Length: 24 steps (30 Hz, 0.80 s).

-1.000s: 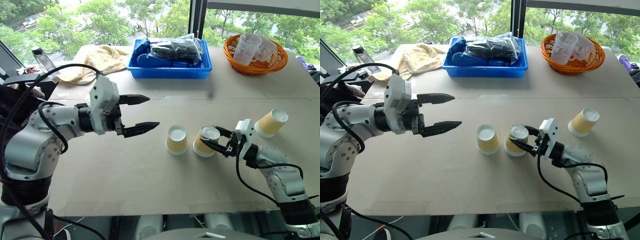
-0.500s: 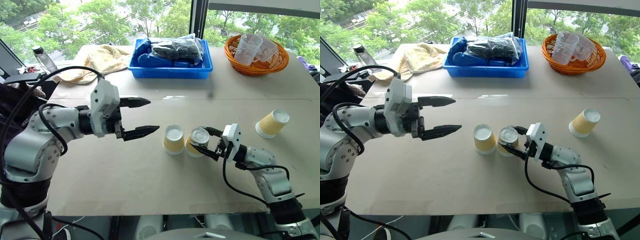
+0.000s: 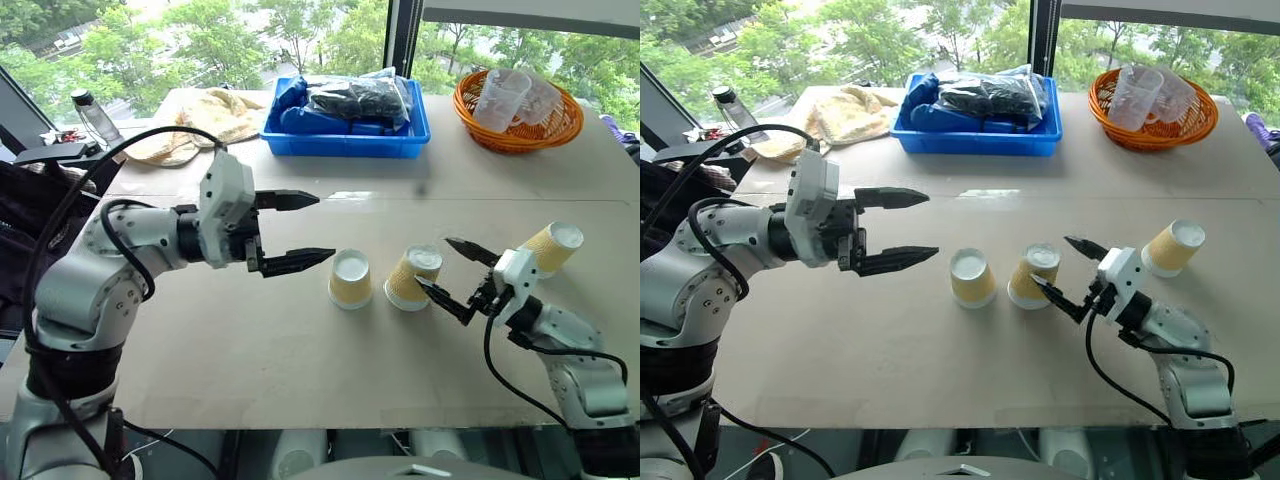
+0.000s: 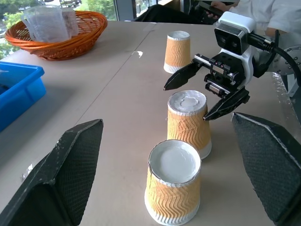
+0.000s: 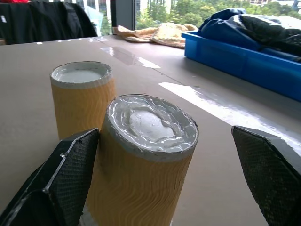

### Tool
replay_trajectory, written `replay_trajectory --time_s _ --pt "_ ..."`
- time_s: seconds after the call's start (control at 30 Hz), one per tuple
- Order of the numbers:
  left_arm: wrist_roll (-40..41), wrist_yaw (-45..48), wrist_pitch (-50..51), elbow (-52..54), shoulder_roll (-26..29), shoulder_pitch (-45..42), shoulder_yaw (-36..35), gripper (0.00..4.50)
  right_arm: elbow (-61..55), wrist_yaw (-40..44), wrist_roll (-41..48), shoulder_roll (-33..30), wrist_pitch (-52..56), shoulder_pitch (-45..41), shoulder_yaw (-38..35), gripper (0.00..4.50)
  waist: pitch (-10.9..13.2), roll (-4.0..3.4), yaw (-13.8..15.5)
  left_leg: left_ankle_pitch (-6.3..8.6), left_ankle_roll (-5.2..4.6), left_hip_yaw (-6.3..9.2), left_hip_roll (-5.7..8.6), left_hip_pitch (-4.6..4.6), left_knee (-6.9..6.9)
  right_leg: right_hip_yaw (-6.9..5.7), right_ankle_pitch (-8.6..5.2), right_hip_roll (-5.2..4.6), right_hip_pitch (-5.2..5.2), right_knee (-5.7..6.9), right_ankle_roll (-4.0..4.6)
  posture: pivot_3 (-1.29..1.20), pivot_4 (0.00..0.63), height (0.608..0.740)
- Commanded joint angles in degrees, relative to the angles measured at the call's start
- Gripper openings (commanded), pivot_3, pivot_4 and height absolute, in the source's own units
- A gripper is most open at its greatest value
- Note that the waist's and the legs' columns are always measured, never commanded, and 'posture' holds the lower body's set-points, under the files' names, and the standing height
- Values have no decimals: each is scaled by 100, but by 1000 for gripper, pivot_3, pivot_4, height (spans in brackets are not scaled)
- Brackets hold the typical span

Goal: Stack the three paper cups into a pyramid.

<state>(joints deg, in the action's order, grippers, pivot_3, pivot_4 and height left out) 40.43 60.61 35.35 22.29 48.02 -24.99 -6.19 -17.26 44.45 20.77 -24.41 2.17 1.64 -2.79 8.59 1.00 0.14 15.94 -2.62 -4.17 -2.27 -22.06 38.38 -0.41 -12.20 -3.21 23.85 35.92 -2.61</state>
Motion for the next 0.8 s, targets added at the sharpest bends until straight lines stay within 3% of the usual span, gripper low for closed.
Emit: replay_trajectory --time_s 0.03,0.2,0.47,0.67,0.8 --pt "-201 -78 -125 -377 -191 -502 190 4500 -538 -611 -69 114 -274 372 -588 4448 -1 2 18 0 0 0 0 2 0 1 0 1 -2 2 1 0 150 733" --pt "-203 96 -225 -615 -582 -809 515 4500 -1286 -965 201 239 -219 1231 -1005 4448 -2 1 56 0 0 0 -1 3 1 5 0 5 -4 2 0 0 150 733" --pt "-456 93 -431 -950 -1072 -1191 809 4500 -1031 -1635 430 641 -271 1444 -1693 4448 -2 3 53 0 0 -5 1 8 5 18 -11 8 -9 2 19 0 150 733" --pt "-581 308 -455 -937 -942 -1086 842 4500 -1574 -532 739 18 315 1948 -659 4448 -3 1 36 0 -1 0 0 10 3 22 -12 14 -9 4 20 0 150 733" --pt "-501 427 -348 -763 -732 -932 752 4500 -1769 -247 852 -370 776 1809 -109 4448 -2 1 11 1 -2 4 -3 10 3 23 -12 17 -9 3 20 0 150 733"
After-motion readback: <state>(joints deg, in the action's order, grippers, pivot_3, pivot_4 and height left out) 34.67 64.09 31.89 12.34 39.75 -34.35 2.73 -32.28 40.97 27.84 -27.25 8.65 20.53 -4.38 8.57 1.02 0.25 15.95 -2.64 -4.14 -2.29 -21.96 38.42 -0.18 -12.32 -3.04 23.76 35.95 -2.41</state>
